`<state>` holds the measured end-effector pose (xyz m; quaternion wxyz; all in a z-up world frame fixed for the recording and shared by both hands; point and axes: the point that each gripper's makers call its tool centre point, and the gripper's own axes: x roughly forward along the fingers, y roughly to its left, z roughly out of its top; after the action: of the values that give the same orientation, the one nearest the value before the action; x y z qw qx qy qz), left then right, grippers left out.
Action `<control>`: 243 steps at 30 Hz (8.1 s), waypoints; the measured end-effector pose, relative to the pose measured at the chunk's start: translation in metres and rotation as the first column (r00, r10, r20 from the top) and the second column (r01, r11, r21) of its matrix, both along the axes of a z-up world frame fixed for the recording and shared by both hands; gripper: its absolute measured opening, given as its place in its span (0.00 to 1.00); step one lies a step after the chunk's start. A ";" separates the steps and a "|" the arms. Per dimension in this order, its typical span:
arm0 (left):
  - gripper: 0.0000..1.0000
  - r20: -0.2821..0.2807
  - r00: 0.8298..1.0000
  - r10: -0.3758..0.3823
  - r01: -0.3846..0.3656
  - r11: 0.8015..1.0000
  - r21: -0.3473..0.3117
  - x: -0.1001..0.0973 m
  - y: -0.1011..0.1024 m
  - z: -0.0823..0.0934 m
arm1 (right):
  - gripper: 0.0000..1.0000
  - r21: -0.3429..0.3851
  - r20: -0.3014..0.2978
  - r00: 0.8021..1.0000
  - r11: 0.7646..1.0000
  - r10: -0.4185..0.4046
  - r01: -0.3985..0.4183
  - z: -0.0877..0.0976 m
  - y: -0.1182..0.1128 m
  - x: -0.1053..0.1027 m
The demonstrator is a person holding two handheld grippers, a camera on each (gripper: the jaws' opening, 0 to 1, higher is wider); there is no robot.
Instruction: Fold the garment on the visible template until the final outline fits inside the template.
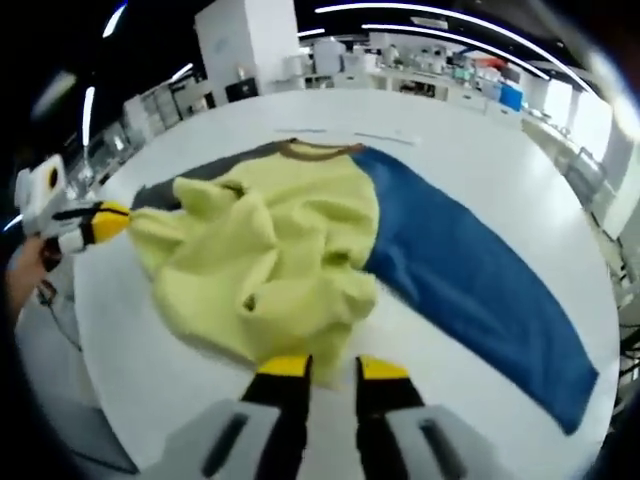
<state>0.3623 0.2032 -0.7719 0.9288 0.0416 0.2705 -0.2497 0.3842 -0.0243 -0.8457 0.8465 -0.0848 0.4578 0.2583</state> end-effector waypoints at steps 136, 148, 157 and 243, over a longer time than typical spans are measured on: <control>0.82 -0.043 0.996 0.082 -0.083 0.996 -0.032 -0.150 0.051 0.005 | 0.94 0.093 0.057 0.979 0.978 -0.194 0.188 0.054 -0.116 -0.106; 0.95 0.010 0.994 0.110 -0.109 0.992 -0.068 -0.138 0.057 0.020 | 0.99 0.106 0.075 0.923 0.923 -0.379 0.370 0.054 -0.200 -0.049; 0.99 -0.002 0.996 0.085 -0.085 0.993 -0.078 -0.136 0.053 0.020 | 0.80 0.057 0.118 0.900 0.908 -0.420 0.416 0.043 -0.243 -0.014; 0.99 0.027 0.997 0.072 -0.071 0.997 -0.009 -0.137 0.069 0.027 | 0.00 0.039 0.135 0.772 0.782 -0.621 0.622 0.044 -0.274 0.041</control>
<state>0.2256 0.2727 -0.7445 0.9409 0.0315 0.2582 -0.2168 0.4249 -0.2983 -0.8017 0.9140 0.0497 0.4002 -0.0440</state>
